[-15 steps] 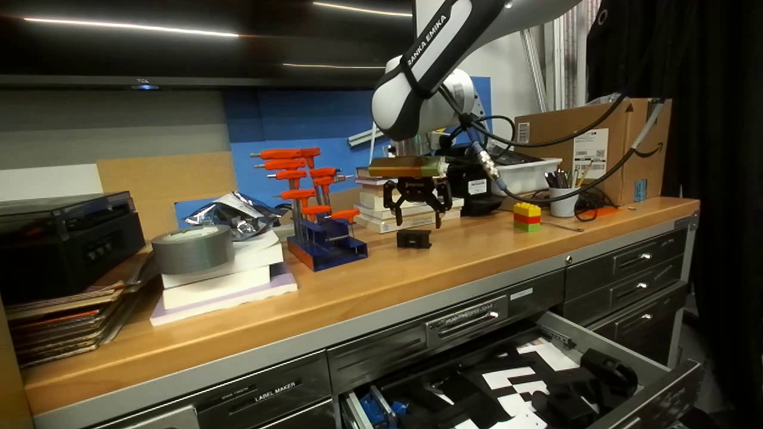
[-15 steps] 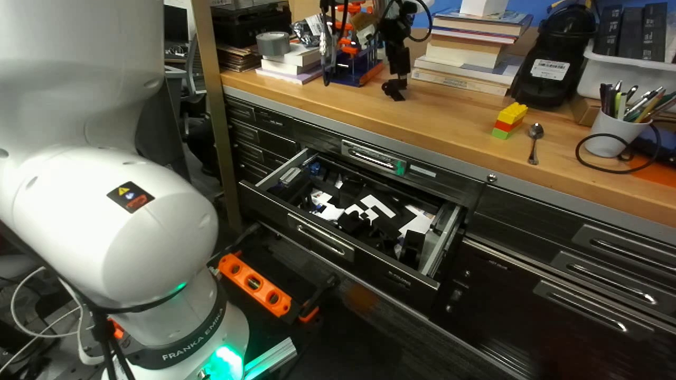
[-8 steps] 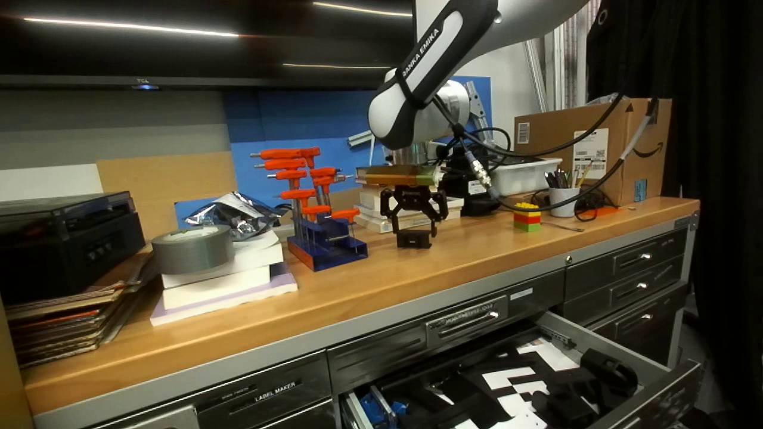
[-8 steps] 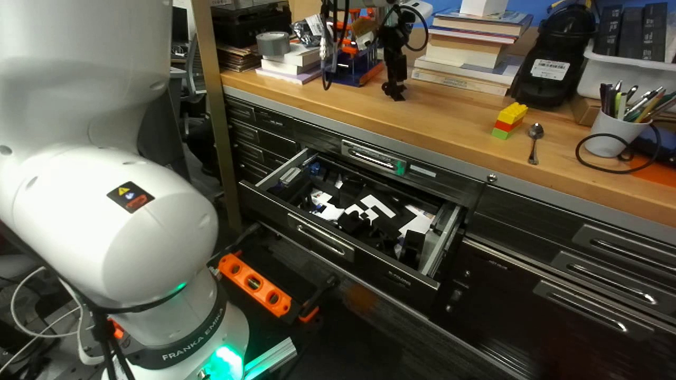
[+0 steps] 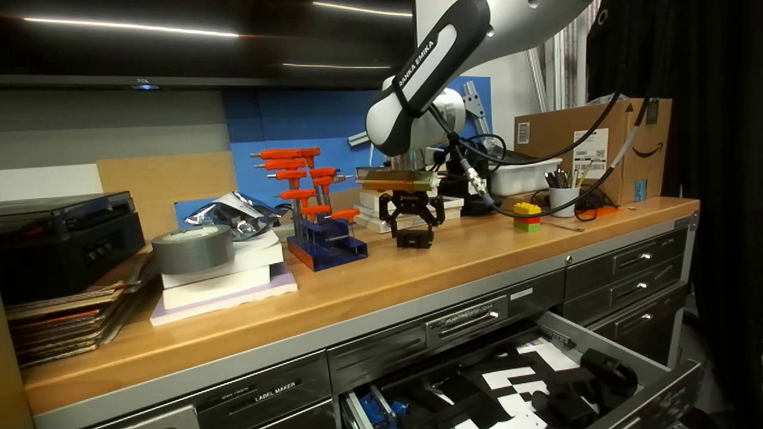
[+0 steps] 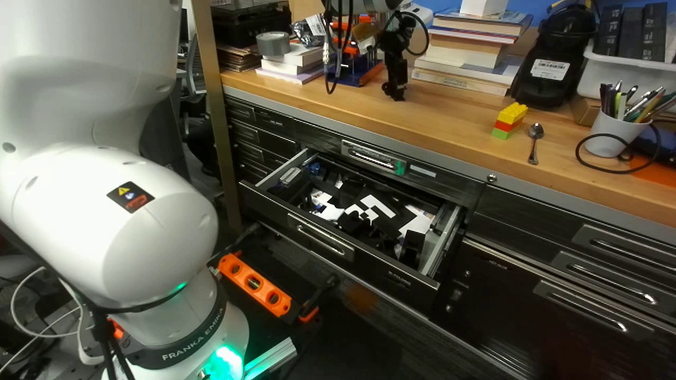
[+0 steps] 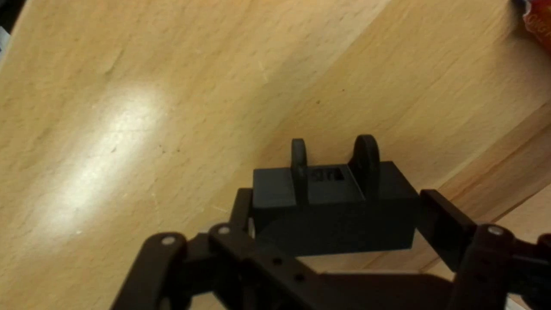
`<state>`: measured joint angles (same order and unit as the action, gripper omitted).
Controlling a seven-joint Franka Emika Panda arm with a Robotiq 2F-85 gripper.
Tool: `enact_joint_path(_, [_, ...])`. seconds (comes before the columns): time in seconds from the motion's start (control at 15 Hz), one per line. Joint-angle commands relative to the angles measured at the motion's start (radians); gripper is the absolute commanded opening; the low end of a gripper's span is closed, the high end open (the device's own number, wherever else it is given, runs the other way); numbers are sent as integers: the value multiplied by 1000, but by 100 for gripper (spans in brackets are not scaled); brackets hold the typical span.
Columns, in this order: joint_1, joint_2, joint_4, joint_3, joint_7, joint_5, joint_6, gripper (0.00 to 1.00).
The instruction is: Put the blue objects into the drawer then close the drawer.
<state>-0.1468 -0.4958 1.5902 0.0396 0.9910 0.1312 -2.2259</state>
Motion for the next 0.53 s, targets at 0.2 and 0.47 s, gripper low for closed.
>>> enact_joint_path(0.2, [0, -29, -52, 1, -45, -19, 23, 60])
enact_joint_path(0.47, [-1, -4, -50, -3, -92, -21, 137, 60])
